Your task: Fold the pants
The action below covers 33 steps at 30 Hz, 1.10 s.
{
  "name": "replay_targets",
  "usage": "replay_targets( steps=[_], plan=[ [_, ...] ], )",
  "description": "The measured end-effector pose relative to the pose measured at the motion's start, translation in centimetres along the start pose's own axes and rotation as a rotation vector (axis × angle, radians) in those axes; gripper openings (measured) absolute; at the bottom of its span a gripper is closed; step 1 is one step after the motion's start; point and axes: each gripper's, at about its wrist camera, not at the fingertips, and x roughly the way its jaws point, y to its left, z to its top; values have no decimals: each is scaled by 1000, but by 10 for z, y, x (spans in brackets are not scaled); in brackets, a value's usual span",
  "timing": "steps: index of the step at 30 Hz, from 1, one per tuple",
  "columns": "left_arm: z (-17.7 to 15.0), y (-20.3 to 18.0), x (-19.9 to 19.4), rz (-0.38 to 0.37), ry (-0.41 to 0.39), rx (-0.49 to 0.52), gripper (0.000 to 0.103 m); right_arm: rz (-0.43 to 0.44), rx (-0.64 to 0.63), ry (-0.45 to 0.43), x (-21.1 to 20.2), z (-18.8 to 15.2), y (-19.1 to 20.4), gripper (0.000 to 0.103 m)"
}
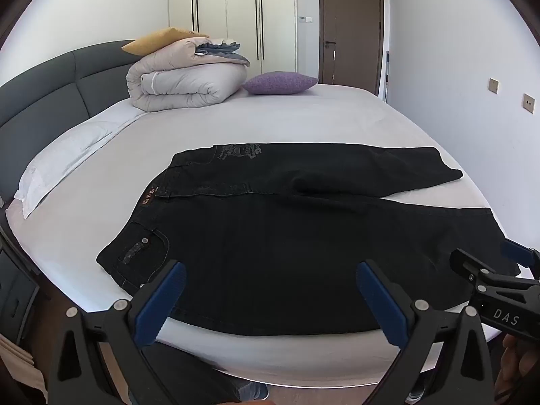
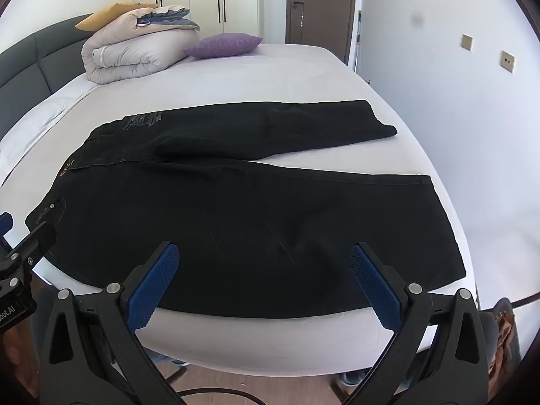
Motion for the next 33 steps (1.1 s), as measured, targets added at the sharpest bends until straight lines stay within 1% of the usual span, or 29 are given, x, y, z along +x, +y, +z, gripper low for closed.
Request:
replay_targets(
  steps=[10, 11, 14, 33],
  plan=[
    [1, -1, -3, 5, -3, 0, 103, 4, 2, 5, 0, 0, 0, 103],
    [-6, -2, -2, 5, -1, 0, 103, 3, 1, 5, 0, 0, 0, 103],
    [-5, 0, 3, 1, 4, 1, 103, 3, 1, 6, 0, 0, 0, 103],
    [-4, -2, 3, 1, 11, -4, 103, 7, 2, 7, 2, -3, -3, 103]
  ],
)
